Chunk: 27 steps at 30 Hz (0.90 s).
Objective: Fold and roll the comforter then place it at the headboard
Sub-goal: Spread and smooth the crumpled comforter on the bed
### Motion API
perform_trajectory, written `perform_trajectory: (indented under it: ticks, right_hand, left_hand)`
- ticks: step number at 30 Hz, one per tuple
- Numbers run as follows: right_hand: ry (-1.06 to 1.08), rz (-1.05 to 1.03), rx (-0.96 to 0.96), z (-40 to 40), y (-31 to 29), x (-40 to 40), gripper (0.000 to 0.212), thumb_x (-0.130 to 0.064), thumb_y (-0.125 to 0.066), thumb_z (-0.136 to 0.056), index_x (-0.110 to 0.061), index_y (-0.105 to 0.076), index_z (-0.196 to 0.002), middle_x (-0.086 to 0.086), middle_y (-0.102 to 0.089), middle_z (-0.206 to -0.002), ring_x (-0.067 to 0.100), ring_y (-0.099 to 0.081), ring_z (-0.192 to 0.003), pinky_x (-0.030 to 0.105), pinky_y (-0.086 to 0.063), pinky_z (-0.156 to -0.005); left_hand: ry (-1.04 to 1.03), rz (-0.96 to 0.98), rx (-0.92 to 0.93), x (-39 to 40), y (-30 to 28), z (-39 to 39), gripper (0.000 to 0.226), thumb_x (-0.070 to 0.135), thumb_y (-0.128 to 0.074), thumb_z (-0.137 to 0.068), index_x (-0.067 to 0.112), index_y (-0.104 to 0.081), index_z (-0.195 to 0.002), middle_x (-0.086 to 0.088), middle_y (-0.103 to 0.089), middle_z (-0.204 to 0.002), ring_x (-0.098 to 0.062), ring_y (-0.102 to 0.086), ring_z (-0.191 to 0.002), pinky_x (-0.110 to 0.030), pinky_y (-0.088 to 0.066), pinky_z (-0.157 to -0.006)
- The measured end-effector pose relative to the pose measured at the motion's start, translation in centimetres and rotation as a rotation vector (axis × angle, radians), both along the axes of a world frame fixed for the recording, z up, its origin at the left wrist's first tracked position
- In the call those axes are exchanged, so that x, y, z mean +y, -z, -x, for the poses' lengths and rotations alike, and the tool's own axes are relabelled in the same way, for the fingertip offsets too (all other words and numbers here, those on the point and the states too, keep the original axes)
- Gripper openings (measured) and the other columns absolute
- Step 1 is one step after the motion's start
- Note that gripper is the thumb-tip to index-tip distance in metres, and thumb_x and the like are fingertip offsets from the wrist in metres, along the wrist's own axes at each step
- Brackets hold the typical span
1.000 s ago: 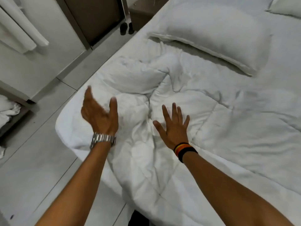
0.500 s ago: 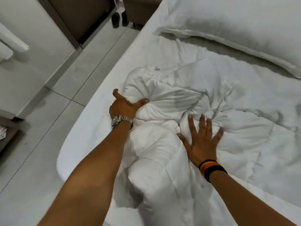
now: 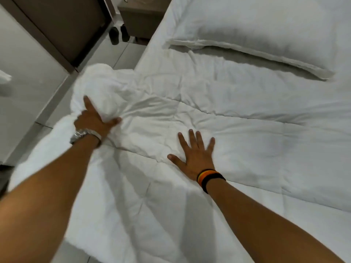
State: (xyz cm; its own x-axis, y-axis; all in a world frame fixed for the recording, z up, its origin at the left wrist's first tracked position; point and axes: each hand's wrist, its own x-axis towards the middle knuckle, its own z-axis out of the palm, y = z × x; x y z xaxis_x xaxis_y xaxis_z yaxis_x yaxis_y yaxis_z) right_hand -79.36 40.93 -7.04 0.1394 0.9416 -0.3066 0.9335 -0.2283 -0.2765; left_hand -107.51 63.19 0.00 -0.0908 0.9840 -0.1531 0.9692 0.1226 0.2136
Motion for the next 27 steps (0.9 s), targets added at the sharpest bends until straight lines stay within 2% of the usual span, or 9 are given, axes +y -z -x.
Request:
perform_trajectory:
  ticks: [3, 6, 10, 13, 16, 18, 22, 24, 27]
  right_hand:
    - [0.047, -0.055, 0.02, 0.5, 0.0, -3.7, 0.096, -0.094, -0.002, -0.086, -0.043, 0.005, -0.166, 0.004, 0.01, -0.177, 0.028, 0.011, -0.163, 0.071, 0.016, -0.118]
    - [0.115, -0.038, 0.046, 2.4, -0.6, -6.8, 0.096, -0.095, 0.004, -0.083, -0.045, 0.01, -0.165, 0.004, 0.013, -0.177, 0.027, 0.015, -0.162, 0.071, 0.015, -0.119]
    - [0.212, -0.03, 0.082, 7.5, -2.2, -9.7, 0.099, -0.094, 0.005, -0.083, -0.042, 0.011, -0.166, 0.005, 0.018, -0.176, 0.027, 0.018, -0.162, 0.071, 0.017, -0.12]
    - [0.283, -0.015, 0.121, 12.5, -2.7, -11.8, 0.1, -0.094, 0.002, -0.084, -0.04, 0.008, -0.167, 0.006, 0.019, -0.175, 0.028, 0.02, -0.161, 0.07, 0.018, -0.119]
    - [0.262, -0.016, 0.1, 18.1, -2.0, -14.4, 0.098, -0.093, -0.001, -0.088, -0.037, 0.005, -0.168, 0.007, 0.017, -0.176, 0.029, 0.019, -0.161, 0.072, 0.015, -0.119]
    - [0.278, -0.004, 0.068, 21.1, -1.1, -15.5, 0.098, -0.091, -0.005, -0.09, -0.033, -0.003, -0.169, 0.01, 0.012, -0.176, 0.032, 0.014, -0.162, 0.073, 0.012, -0.12]
    - [0.336, 0.017, 0.007, 23.2, 0.9, -16.0, 0.094, -0.085, -0.009, -0.094, -0.029, -0.012, -0.169, 0.01, 0.009, -0.176, 0.033, 0.008, -0.162, 0.073, 0.006, -0.121]
    - [0.39, 0.021, -0.033, 23.4, 1.5, -15.3, 0.089, -0.081, -0.004, -0.096, -0.03, -0.013, -0.169, 0.009, 0.006, -0.176, 0.032, 0.006, -0.163, 0.073, 0.003, -0.121]
    - [0.487, 0.046, -0.085, 24.8, 1.6, -13.9, 0.086, -0.08, -0.005, -0.098, -0.032, -0.009, -0.169, 0.01, 0.005, -0.177, 0.031, 0.007, -0.163, 0.074, 0.004, -0.121]
  left_hand:
    - [0.095, 0.048, -0.034, -4.3, 4.0, -1.4, 0.127, 0.085, -0.052, -0.077, 0.017, 0.008, -0.166, -0.026, -0.024, -0.168, -0.046, -0.03, -0.151, -0.058, -0.028, -0.119]
    - [0.256, 0.066, -0.026, -8.5, 5.9, -2.6, 0.107, 0.078, -0.037, -0.089, 0.02, 0.007, -0.167, -0.018, -0.004, -0.174, -0.039, -0.011, -0.159, -0.056, -0.013, -0.125]
    - [0.443, 0.078, -0.052, -12.5, 5.6, -1.6, 0.088, 0.067, -0.036, -0.102, 0.025, 0.007, -0.167, -0.01, -0.004, -0.175, -0.032, -0.004, -0.161, -0.053, -0.006, -0.128]
    - [0.573, 0.065, -0.077, -14.7, 5.0, 0.9, 0.087, 0.065, -0.038, -0.102, 0.028, 0.005, -0.167, -0.008, -0.006, -0.175, -0.029, -0.007, -0.161, -0.051, -0.006, -0.128]
    - [0.697, 0.104, -0.066, -17.6, 4.8, 5.0, 0.093, 0.075, -0.033, -0.097, 0.028, 0.006, -0.167, -0.005, -0.003, -0.176, -0.026, -0.002, -0.162, -0.051, -0.002, -0.129]
    - [0.874, 0.085, -0.03, -19.5, 5.3, 8.1, 0.101, 0.083, -0.03, -0.092, 0.025, 0.004, -0.167, -0.006, 0.0, -0.176, -0.026, 0.002, -0.162, -0.054, -0.002, -0.128]
    - [1.243, -0.021, -0.01, -22.2, 7.7, 13.7, 0.115, 0.088, -0.044, -0.085, 0.014, -0.011, -0.167, -0.008, -0.006, -0.176, -0.029, -0.004, -0.162, -0.066, -0.008, -0.124]
    - [1.31, -0.039, -0.001, -21.8, 8.7, 15.7, 0.121, 0.09, -0.046, -0.082, 0.01, -0.014, -0.166, -0.008, -0.008, -0.175, -0.03, -0.006, -0.162, -0.066, -0.01, -0.124]
    - [1.303, -0.042, -0.073, -19.9, 9.6, 17.4, 0.114, 0.083, -0.049, -0.087, 0.005, -0.019, -0.165, -0.011, -0.014, -0.174, -0.028, -0.01, -0.161, -0.059, -0.015, -0.126]
